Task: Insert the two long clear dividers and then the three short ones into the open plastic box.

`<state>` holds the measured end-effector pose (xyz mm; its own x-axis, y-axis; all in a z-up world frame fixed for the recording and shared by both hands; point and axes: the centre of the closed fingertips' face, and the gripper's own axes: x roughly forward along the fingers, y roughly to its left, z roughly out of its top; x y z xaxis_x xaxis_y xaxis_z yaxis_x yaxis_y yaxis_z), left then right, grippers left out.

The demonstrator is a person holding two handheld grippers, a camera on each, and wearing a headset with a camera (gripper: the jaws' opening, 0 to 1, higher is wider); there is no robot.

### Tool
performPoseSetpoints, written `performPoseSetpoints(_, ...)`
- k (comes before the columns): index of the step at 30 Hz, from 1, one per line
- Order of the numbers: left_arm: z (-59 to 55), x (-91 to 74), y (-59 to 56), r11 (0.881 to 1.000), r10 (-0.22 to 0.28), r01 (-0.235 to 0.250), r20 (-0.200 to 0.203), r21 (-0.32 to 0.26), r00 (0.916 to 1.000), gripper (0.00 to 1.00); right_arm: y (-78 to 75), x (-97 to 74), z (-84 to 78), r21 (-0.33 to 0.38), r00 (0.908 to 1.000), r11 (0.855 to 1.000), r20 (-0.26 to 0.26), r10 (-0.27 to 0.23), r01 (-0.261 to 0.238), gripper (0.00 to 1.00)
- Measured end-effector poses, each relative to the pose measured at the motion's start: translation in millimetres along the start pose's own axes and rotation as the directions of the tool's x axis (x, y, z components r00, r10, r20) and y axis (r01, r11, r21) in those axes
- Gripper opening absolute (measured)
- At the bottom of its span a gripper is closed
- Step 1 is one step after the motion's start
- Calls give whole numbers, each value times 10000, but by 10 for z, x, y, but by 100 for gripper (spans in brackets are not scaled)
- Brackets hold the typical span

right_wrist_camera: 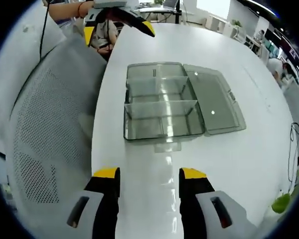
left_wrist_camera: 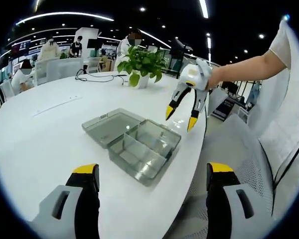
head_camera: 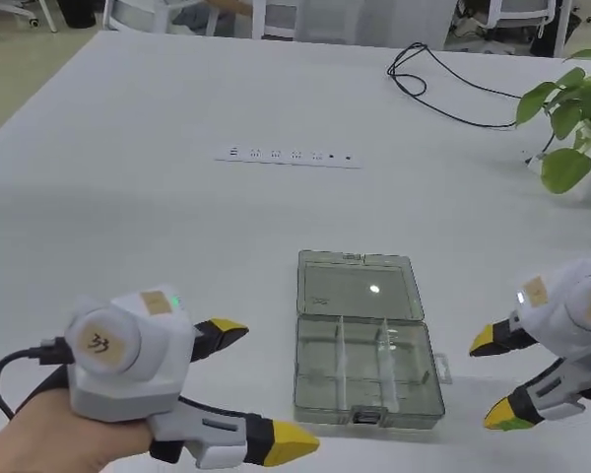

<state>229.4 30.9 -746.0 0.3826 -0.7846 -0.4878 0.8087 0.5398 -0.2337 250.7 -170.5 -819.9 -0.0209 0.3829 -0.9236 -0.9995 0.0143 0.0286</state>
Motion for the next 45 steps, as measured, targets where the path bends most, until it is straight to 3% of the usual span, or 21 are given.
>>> performPoseSetpoints(3,-8,2,1,10000,-12,12,-3,-20,10000,91,-5,74,-49,-190,9993,9998,-347,106,-112,48)
performPoseSetpoints(10,-17,2,3,10000,-36,36,-19,-28,10000,91,-43,203,-98,-369,9977,9989,-618,282,-306,47)
performPoseSetpoints(21,-41,21,-13,9998,-189,190,-135,94,9997,93,-90,311,-170,-737,9937,9969,-1102,193,-276,43)
performPoseSetpoints(26,-34,25,-4,9998,-181,182,-115,75,9998,92,-94,313,-162,-716,9941,9972,-1074,137,-215,41)
performPoseSetpoints(31,-27,24,10,9999,-149,150,-65,35,9999,92,-95,319,-172,-1136,9931,9935,-1173,-96,-38,40)
performPoseSetpoints(37,-26,23,15,9999,-144,144,-51,22,9999,92,-96,316,-165,-1072,9941,9942,-1073,-133,17,34)
performPoseSetpoints(45,-37,22,6,9999,-163,163,-63,3,9998,91,-95,314,-163,-1073,9935,9942,-1130,-136,15,33)
